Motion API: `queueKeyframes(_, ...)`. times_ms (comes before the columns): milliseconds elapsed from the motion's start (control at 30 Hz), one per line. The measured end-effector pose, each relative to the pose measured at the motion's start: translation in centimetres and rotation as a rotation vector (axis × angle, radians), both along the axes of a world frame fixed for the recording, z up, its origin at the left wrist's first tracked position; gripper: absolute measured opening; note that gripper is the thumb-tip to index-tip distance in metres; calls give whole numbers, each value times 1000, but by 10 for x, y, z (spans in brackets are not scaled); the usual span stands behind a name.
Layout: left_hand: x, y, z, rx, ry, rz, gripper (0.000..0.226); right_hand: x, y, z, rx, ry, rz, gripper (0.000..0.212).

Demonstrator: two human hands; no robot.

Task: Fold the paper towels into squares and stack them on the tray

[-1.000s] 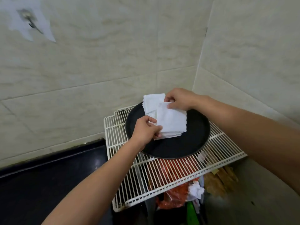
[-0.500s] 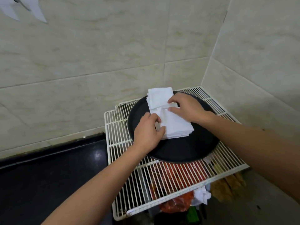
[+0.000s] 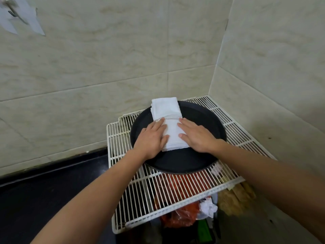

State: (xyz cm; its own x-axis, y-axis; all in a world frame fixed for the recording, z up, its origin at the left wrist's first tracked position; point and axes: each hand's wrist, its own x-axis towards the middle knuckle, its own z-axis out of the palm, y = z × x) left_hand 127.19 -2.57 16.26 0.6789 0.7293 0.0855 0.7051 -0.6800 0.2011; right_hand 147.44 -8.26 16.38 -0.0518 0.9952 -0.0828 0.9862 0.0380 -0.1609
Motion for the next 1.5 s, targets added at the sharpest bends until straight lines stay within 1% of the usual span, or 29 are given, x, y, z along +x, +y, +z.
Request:
queueKeyframes(100, -10, -14, 13, 63, -71, 91, 51, 1, -5, 17, 63, -26, -18, 56)
queueKeyframes(200, -34, -34, 28, 131, -117, 203, 43, -11, -9, 43, 242, -2, -15, 49)
queueKeyframes(267, -61, -56, 35, 136, -98, 287, 36, -34, -17, 58, 333, 52, 41, 42)
queueKeyframes(433, -141, -127, 42, 127, -43, 546, 26, -115, -45, 75, 373, 216, 287, 30)
queueKeyframes(500, -180, -166, 38, 114, -9, 658, 24, -156, -62, 70, 357, 244, 377, 30)
queueKeyframes(633, -256, -239, 24, 40, 79, 855, 21, -233, -99, 52, 262, 244, 549, 30)
queueKeyframes(867, -378, -364, 0, -13, 87, 1180, 19, -375, -157, 41, 203, 208, 822, 32)
queueKeyframes(1000, -443, -417, -19, -63, 55, 1289, 18, -460, -187, 30, 167, 176, 929, 30)
queueKeyframes(1100, -500, -456, -29, -91, 41, 1359, 27, -537, -213, 22, 141, 161, 997, 30)
queueKeyframes(1167, -544, -483, -32, -112, 46, 1405, 31, -593, -233, 16, 118, 164, 1039, 30)
queueKeyframes(1300, -633, -543, -27, -134, 79, 1495, 29, -698, -276, 2, 64, 173, 1120, 31)
queueKeyframes(1500, -738, -598, -29, -166, 79, 1626, 34, -817, -312, -5, 41, 161, 1245, 34)
